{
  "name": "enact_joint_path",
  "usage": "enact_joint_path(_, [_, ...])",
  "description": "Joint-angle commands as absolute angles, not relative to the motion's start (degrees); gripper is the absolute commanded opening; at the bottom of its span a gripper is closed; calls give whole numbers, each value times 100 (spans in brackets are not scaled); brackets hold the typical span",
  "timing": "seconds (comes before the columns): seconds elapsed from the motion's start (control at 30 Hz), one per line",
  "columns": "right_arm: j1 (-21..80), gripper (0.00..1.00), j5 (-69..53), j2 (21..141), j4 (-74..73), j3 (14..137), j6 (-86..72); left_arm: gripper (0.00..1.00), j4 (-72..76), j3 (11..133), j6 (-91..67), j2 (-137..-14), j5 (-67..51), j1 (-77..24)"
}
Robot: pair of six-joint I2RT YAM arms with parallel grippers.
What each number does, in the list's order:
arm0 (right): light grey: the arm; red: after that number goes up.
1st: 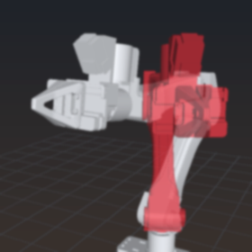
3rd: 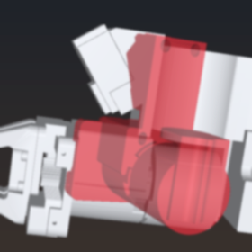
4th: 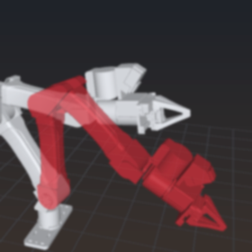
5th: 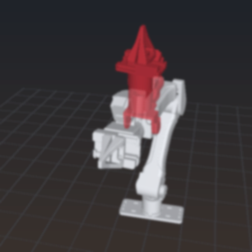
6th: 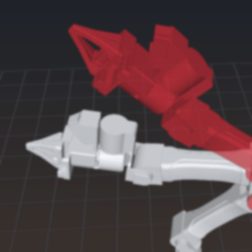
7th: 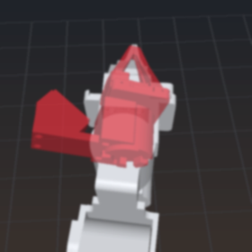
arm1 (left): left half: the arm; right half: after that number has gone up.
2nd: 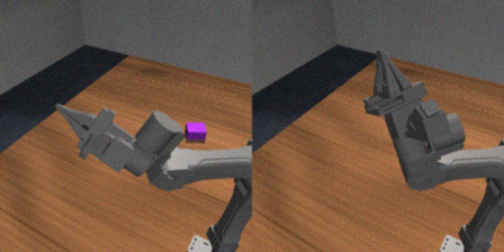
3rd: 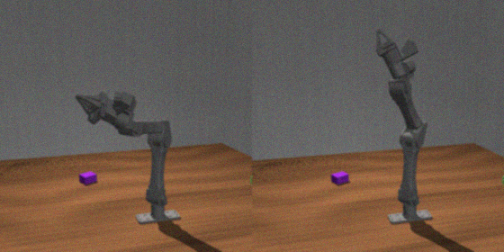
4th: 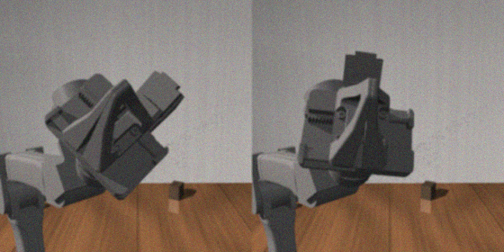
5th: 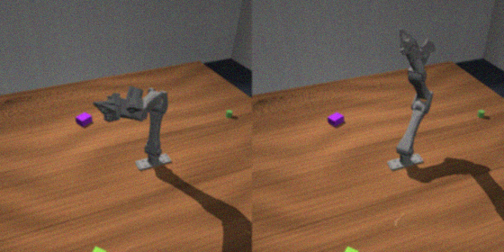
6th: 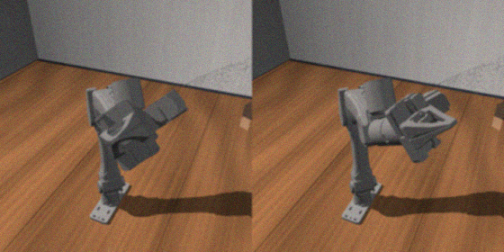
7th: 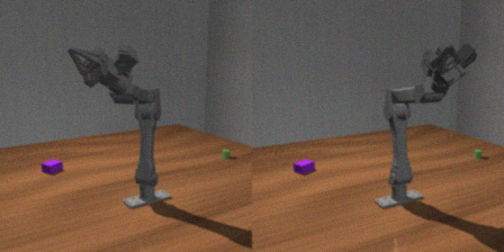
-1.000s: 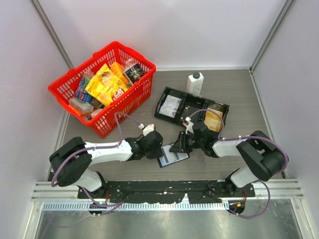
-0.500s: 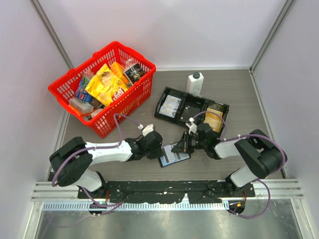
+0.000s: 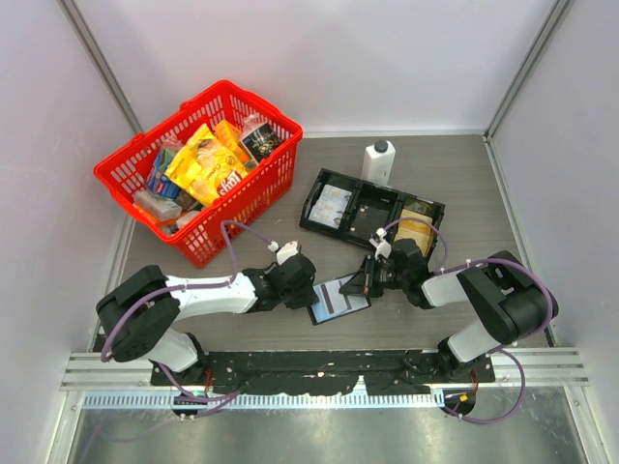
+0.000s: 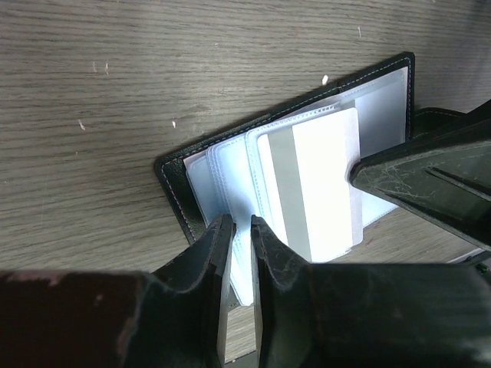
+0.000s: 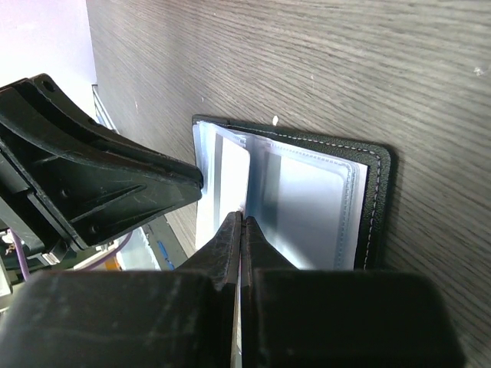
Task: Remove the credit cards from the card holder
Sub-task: Remove the credit card from the card holder.
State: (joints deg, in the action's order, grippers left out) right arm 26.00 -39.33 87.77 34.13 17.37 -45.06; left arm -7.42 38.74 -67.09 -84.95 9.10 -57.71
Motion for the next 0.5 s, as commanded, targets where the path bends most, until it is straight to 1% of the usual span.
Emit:
enact_joint_path(0.0, [2575,1,-4016,8745,3419,1784,-4351,21,-853,3841,-6601,-8377,739,-5775])
enact_joint_path(0.23, [2584,1,-4043,8789,3419,1810,-4351,25,-686,4385,-6285,-8191,580,-5792])
enact_joint_path(0.47, [2575,1,-4025,8772,3401,1811,-4342,25,-729,4605,-6249,-8779,554,-5783])
